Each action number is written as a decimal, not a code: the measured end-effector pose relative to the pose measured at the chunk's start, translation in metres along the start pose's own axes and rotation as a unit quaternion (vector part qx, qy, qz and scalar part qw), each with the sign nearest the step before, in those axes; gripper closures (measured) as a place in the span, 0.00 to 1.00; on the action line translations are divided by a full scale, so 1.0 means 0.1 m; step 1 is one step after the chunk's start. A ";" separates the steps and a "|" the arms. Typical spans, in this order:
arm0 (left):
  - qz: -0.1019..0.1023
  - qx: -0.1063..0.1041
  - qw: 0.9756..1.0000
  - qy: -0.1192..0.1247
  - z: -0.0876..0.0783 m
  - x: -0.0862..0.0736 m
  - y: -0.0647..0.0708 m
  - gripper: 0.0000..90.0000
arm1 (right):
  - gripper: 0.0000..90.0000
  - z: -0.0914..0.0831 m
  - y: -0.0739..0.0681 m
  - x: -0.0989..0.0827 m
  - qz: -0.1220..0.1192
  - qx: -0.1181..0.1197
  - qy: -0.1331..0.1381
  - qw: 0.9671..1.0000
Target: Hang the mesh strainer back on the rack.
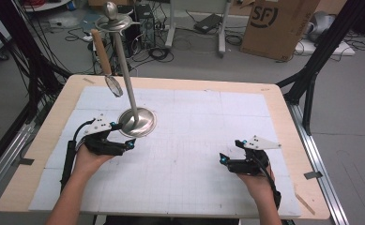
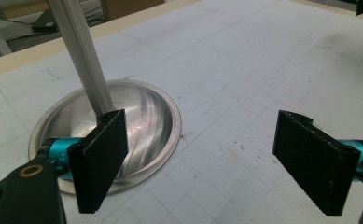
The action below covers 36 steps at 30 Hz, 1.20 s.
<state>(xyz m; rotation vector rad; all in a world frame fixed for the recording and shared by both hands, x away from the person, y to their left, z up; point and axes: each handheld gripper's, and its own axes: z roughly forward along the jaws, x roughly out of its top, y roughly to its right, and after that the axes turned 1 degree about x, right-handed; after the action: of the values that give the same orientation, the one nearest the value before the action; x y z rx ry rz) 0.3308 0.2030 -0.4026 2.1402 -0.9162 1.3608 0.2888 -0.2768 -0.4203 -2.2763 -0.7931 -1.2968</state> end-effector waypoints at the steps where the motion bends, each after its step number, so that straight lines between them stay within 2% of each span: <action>1: -0.002 0.000 1.000 0.003 0.00 0.00 0.00 0.21 | 0.18 0.00 0.00 0.00 0.000 0.000 0.000 1.000; 7: -0.009 0.002 1.000 0.007 0.01 0.00 0.00 0.20 | 0.18 -0.01 0.00 0.00 -0.002 -0.001 0.002 1.000; 17: -0.006 -0.001 1.000 0.012 0.04 0.01 0.03 0.17 | 0.18 -0.04 0.01 -0.01 0.002 -0.002 0.003 1.000; 36: -0.007 -0.002 1.000 0.005 0.01 0.00 0.02 0.17 | 0.18 -0.03 0.01 -0.01 0.001 -0.002 0.002 1.000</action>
<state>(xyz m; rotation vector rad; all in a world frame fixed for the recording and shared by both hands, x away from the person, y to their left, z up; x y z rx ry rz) 0.3297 0.2008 -0.4030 2.1325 -0.8972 1.3602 0.2870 -0.2792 -0.4193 -2.2763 -0.7881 -1.3018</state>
